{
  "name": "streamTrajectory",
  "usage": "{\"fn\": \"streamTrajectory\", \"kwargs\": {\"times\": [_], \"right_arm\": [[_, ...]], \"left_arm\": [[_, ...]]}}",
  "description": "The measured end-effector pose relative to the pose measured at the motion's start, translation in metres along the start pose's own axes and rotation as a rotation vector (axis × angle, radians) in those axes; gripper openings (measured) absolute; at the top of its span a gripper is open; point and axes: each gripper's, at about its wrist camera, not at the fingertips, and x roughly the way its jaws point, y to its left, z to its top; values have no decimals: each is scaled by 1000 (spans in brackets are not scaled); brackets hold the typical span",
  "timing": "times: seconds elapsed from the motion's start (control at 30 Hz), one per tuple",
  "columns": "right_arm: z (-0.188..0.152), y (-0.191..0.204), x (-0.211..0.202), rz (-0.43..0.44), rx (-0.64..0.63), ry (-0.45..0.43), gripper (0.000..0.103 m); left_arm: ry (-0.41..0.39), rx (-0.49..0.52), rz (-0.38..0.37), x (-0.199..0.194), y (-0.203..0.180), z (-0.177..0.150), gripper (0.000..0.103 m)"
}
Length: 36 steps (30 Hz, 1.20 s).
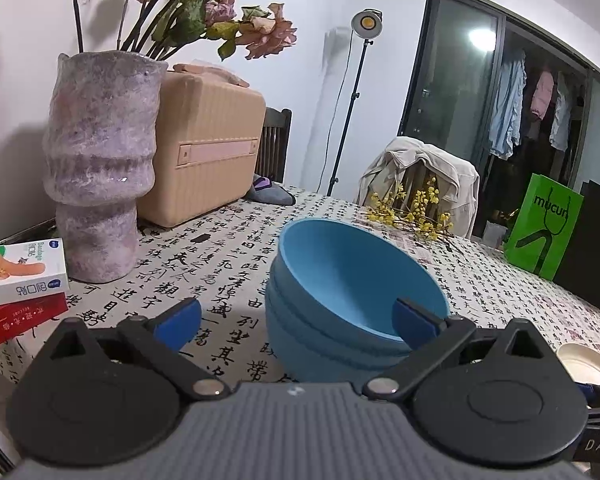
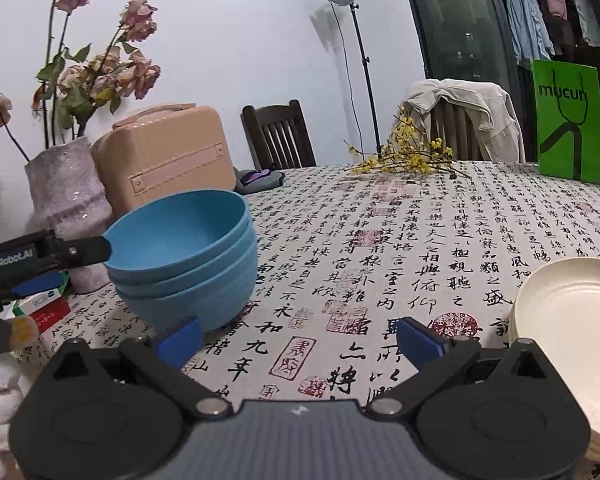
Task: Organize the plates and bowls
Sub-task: 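Lift both open grippers away from the stacked blue bowls, then close both grippers on the rim of the three blue bowl stack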
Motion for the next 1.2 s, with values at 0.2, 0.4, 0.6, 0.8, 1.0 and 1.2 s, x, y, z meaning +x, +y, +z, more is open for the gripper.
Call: {"fn": "streamTrajectory", "kwargs": {"times": [0.2, 0.4, 0.6, 0.8, 1.0, 1.2], "right_arm": [[4, 1, 10, -20, 14, 16, 103], [15, 3, 21, -32, 33, 23, 103], [29, 8, 31, -15, 40, 14, 103], [48, 13, 46, 13, 78, 12, 103], [62, 18, 61, 26, 103, 29, 103], [68, 18, 77, 27, 133, 78, 103]], "left_arm": [[24, -27, -5, 9, 9, 9, 103], [40, -70, -26, 17, 15, 24, 103], [67, -101, -6, 22, 28, 33, 103], [124, -118, -5, 33, 37, 43, 103], [125, -84, -18, 39, 32, 52, 103], [162, -48, -13, 55, 22, 59, 103]]}}
